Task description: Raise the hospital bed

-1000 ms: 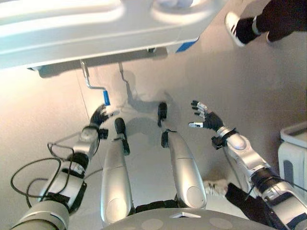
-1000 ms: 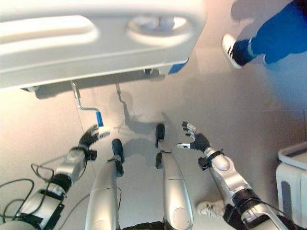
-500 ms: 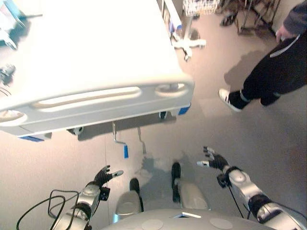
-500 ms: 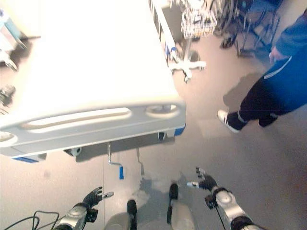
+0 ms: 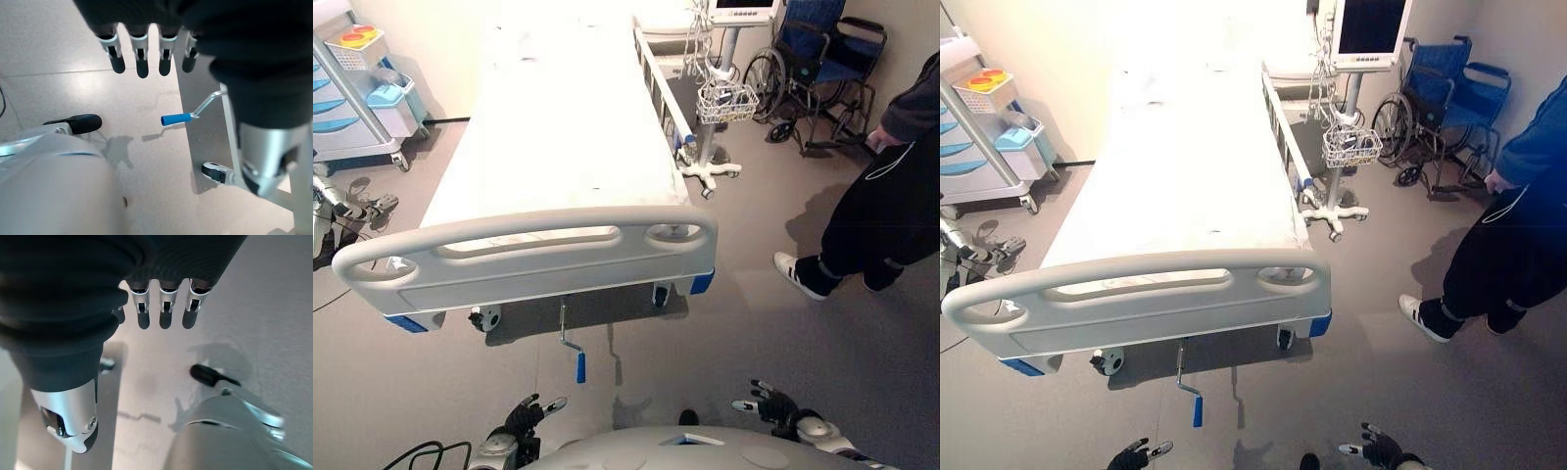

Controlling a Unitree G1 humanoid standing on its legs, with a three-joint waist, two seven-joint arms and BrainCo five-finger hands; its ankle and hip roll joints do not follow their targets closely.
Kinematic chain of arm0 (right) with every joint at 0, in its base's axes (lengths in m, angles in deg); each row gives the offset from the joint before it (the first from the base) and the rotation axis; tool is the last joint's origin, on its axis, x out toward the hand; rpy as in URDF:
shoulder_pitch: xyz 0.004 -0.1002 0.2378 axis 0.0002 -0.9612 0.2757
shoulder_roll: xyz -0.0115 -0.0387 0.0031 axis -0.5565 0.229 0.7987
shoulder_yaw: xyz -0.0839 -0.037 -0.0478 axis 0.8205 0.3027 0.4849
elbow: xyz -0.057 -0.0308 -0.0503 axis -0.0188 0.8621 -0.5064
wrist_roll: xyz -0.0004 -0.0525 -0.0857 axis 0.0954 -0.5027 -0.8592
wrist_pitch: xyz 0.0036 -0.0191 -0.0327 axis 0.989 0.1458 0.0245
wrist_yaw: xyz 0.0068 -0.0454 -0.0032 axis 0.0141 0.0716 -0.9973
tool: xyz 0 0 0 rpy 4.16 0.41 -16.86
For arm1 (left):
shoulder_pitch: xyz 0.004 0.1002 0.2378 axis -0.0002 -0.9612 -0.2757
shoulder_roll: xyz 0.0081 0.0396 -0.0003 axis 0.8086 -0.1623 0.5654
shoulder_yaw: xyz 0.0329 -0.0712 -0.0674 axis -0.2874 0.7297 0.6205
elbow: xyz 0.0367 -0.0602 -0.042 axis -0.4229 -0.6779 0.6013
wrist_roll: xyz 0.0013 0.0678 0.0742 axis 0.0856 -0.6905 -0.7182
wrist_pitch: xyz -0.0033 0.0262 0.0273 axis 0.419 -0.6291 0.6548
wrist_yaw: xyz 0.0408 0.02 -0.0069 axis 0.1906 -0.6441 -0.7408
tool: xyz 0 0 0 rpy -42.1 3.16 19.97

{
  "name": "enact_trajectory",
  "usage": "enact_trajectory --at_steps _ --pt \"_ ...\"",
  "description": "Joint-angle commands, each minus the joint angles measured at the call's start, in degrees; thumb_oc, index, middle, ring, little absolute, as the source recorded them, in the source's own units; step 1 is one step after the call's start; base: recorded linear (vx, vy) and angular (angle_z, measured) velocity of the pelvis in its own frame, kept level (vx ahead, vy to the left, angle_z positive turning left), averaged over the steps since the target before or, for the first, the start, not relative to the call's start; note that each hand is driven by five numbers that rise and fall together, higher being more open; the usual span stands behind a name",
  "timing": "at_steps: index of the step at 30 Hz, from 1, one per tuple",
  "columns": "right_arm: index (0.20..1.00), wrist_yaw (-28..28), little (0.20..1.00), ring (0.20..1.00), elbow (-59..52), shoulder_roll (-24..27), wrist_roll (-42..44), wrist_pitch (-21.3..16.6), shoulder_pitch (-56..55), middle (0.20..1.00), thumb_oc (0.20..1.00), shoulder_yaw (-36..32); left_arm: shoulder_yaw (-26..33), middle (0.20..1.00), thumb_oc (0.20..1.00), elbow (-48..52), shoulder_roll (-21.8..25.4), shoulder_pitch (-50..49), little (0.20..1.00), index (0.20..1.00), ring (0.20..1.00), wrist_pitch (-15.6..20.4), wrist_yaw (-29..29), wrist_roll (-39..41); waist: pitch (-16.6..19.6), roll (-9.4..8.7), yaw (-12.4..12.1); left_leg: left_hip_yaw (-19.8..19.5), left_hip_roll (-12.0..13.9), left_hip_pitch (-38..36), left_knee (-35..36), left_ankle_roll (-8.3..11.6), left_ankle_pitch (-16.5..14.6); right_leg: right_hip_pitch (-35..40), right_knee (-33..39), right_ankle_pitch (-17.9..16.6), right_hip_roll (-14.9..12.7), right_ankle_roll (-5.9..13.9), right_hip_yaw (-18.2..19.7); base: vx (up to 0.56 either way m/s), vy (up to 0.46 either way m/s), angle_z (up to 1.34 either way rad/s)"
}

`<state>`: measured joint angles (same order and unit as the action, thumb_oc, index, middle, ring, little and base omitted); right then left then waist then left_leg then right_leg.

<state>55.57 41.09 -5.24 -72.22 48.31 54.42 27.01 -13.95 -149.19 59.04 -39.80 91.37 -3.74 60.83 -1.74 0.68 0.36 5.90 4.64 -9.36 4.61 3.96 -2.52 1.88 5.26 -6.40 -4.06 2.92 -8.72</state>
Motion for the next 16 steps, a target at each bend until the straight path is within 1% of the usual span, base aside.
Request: enact_trajectory --at_steps 1,16 --pt "1.0 -0.51 1.0 1.0 2.18 -1.41 0.09 -0.1 3.17 1.0 1.0 -1.92 0.85 1.0 1.0 -1.84 1.29 3.19 1.0 1.0 1.0 0.94 0.51 -0.76 -1.91 -1.92 -1.01 -0.92 -4.01 1.36 -1.26 -2.11 2.43 3.0 -7.54 6.75 -0.04 3.69 -1.62 0.06 -0.001 0.02" --pt "1.0 -0.85 1.0 1.0 1.69 -2.24 -0.11 -0.21 2.96 1.0 1.0 -1.2 0.75 1.0 1.0 -2.24 1.57 3.17 1.0 1.0 1.0 0.82 0.61 -1.91 -0.57 -2.45 -1.07 -1.46 -3.48 0.09 -1.18 -2.04 2.31 3.91 -8.81 7.79 0.27 3.74 -1.79 0.03 -0.001 0.03"
